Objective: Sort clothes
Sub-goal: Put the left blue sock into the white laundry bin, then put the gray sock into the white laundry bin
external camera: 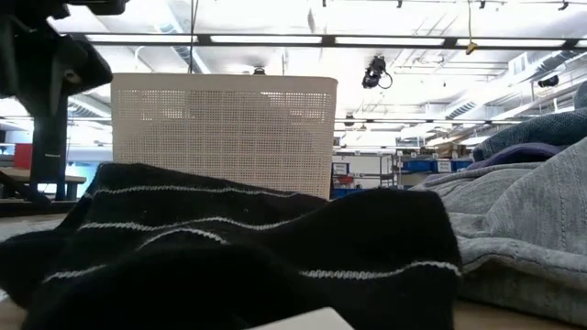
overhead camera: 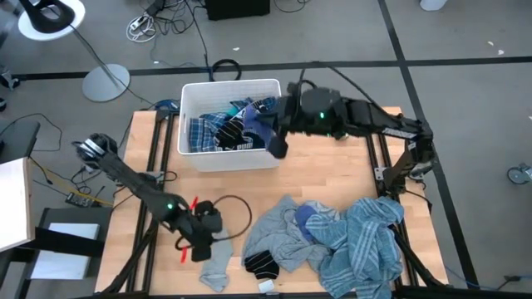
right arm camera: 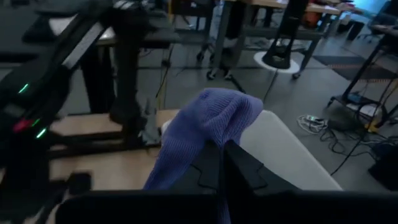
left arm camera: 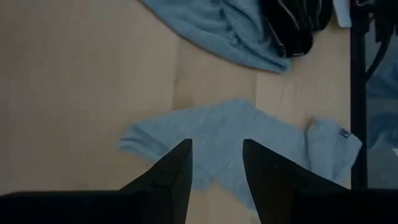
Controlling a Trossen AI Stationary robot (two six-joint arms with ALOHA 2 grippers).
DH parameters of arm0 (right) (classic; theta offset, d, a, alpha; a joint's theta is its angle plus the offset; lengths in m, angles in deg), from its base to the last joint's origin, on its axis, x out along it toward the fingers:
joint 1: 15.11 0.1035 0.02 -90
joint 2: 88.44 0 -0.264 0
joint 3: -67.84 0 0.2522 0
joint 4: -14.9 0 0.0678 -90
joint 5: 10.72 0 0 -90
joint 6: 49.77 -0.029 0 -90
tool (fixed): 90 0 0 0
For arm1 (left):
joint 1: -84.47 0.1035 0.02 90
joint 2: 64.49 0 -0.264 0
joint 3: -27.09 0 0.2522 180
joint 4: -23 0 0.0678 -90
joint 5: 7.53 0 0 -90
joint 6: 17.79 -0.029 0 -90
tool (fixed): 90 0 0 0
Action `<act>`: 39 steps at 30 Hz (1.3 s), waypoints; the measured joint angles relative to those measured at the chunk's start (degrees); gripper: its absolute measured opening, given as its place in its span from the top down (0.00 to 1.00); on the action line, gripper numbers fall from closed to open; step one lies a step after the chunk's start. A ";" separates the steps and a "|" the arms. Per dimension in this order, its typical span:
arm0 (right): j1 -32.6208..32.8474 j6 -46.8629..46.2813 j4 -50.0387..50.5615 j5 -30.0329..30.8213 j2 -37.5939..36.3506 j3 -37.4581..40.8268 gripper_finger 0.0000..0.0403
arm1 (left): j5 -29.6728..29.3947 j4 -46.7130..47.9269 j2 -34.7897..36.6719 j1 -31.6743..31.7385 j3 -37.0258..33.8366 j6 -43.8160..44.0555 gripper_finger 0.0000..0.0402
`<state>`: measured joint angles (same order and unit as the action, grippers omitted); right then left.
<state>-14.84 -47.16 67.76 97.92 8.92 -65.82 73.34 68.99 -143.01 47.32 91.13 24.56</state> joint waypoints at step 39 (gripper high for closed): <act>-16.15 -10.08 -4.18 -7.64 4.56 0.09 0.45 | -4.93 -30.79 -16.15 -7.03 -12.77 -3.78 0.64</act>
<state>-30.99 -57.24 63.58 90.28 13.48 -65.73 68.41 38.20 -159.16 40.29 78.36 20.77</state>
